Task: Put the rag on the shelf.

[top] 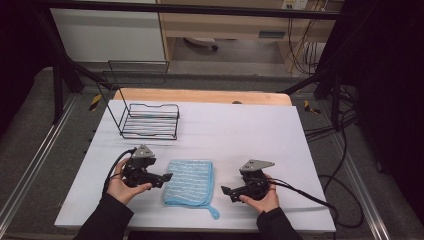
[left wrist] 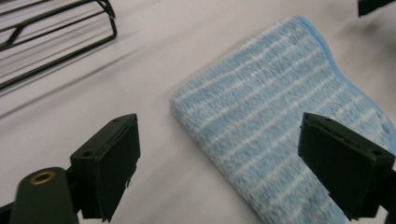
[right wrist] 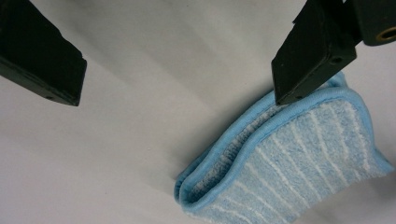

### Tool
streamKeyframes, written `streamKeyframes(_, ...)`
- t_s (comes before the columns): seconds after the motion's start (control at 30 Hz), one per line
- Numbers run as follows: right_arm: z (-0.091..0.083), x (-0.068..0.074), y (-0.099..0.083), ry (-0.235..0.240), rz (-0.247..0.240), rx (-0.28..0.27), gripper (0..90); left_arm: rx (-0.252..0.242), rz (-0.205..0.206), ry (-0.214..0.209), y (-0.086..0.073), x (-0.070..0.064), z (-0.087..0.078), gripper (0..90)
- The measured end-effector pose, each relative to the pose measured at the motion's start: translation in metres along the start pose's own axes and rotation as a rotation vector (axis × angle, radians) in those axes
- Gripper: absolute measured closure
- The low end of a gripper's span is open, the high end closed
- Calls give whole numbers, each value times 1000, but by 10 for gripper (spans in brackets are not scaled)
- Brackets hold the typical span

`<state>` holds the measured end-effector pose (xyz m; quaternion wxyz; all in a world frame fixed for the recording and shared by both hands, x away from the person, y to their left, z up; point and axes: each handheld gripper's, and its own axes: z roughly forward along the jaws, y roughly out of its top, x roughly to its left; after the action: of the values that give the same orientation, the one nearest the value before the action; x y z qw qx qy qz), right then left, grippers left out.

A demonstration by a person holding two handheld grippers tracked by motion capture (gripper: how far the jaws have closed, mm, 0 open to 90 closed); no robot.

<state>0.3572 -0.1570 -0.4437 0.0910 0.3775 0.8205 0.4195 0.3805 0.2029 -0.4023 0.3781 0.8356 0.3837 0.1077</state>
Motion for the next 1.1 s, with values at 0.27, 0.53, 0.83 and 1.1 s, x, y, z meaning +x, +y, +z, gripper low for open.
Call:
streamKeyframes(0.27,0,0,0,-4,-3,7,33,-10,-76,65,15,16,20,131)
streamKeyframes(0.53,1,1,-2,0,-8,11,34,12,-153,96,13,28,39,289)
streamKeyframes(0.83,2,1,-2,4,-8,7,48,33,-160,30,4,23,52,523)
streamKeyframes(1.1,3,1,-1,17,10,8,55,37,-158,13,-1,19,58,607)
